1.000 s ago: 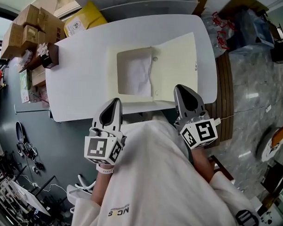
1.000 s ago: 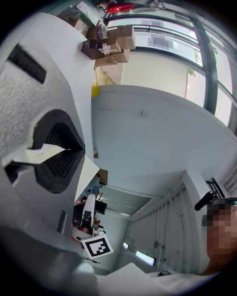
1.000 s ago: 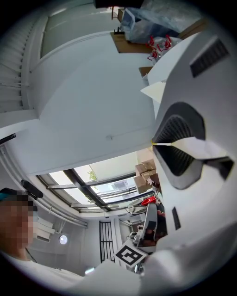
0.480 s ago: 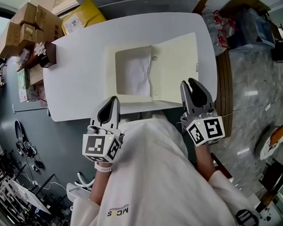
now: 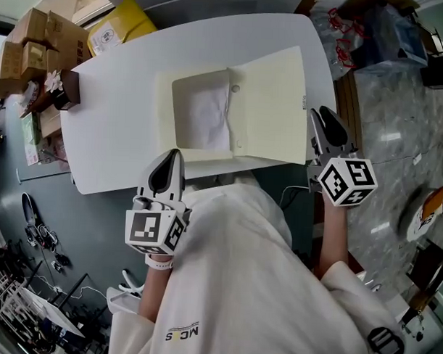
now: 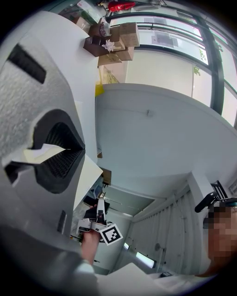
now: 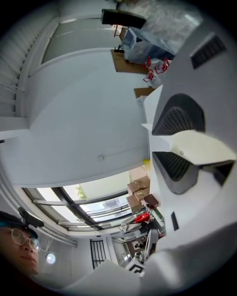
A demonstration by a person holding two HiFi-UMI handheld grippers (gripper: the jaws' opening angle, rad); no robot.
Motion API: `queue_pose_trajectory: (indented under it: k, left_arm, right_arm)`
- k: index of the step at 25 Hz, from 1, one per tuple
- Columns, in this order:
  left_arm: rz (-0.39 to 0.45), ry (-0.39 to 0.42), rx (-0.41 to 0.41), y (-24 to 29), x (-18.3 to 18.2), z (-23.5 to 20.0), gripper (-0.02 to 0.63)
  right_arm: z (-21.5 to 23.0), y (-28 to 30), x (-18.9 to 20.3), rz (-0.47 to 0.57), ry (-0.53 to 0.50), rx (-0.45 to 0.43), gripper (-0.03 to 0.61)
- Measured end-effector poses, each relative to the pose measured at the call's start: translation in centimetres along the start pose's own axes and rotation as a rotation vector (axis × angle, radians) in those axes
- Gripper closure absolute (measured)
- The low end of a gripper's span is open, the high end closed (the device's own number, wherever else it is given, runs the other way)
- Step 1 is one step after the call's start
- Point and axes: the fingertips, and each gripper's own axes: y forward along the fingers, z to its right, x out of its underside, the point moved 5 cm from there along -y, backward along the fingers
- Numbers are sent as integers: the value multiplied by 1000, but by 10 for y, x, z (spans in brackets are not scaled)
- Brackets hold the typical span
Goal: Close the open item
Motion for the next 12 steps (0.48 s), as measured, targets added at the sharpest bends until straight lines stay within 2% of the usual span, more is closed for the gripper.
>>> queue_pose_trajectory:
  k: [12]
  left_arm:
    - [-37,9,26,11,7,8,589]
  right_arm:
    - [38,56,35,-224,46,-23,476]
